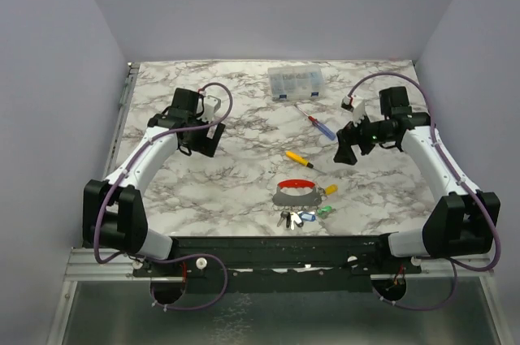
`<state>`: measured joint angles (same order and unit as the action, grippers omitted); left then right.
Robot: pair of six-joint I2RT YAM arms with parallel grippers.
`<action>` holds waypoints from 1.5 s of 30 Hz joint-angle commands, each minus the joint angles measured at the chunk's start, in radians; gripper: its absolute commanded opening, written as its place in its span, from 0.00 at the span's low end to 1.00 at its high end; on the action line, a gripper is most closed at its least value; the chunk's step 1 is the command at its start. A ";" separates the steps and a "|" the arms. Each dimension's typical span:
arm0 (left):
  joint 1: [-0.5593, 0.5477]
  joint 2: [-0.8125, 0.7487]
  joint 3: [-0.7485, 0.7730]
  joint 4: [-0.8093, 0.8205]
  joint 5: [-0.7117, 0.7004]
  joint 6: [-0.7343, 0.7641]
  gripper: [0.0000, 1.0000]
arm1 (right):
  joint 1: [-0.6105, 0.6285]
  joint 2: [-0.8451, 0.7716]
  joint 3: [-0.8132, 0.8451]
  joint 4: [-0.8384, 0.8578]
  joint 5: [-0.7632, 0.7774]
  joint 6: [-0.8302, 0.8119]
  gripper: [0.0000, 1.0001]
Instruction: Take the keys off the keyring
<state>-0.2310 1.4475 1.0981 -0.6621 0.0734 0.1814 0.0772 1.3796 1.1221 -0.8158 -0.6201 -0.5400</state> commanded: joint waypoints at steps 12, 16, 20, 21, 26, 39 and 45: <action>-0.278 -0.252 -0.199 0.104 0.400 0.339 0.99 | 0.085 0.038 -0.065 -0.189 -0.010 -0.109 1.00; -0.442 -0.264 -0.266 0.225 0.386 0.341 0.99 | 0.114 0.020 -0.122 -0.174 0.046 -0.132 0.98; -0.564 -0.226 -0.311 0.362 0.336 0.348 0.99 | 0.126 0.024 -0.170 -0.143 0.083 -0.143 0.96; -0.588 -0.209 -0.318 0.383 0.335 0.358 0.99 | 0.129 0.032 -0.174 -0.140 0.083 -0.146 0.96; -0.673 -0.129 -0.338 0.468 0.340 0.451 0.85 | 0.131 0.071 -0.174 -0.144 0.062 -0.157 0.92; -0.683 0.023 -0.366 0.463 0.333 0.935 0.53 | 0.131 0.083 -0.141 -0.164 0.002 -0.164 0.89; -0.682 0.099 -0.340 0.446 0.314 1.006 0.45 | 0.131 0.076 -0.125 -0.165 -0.039 -0.144 0.88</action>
<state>-0.9119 1.5024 0.7364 -0.2043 0.3939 1.0813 0.2031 1.4548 0.9638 -0.9653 -0.6010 -0.6891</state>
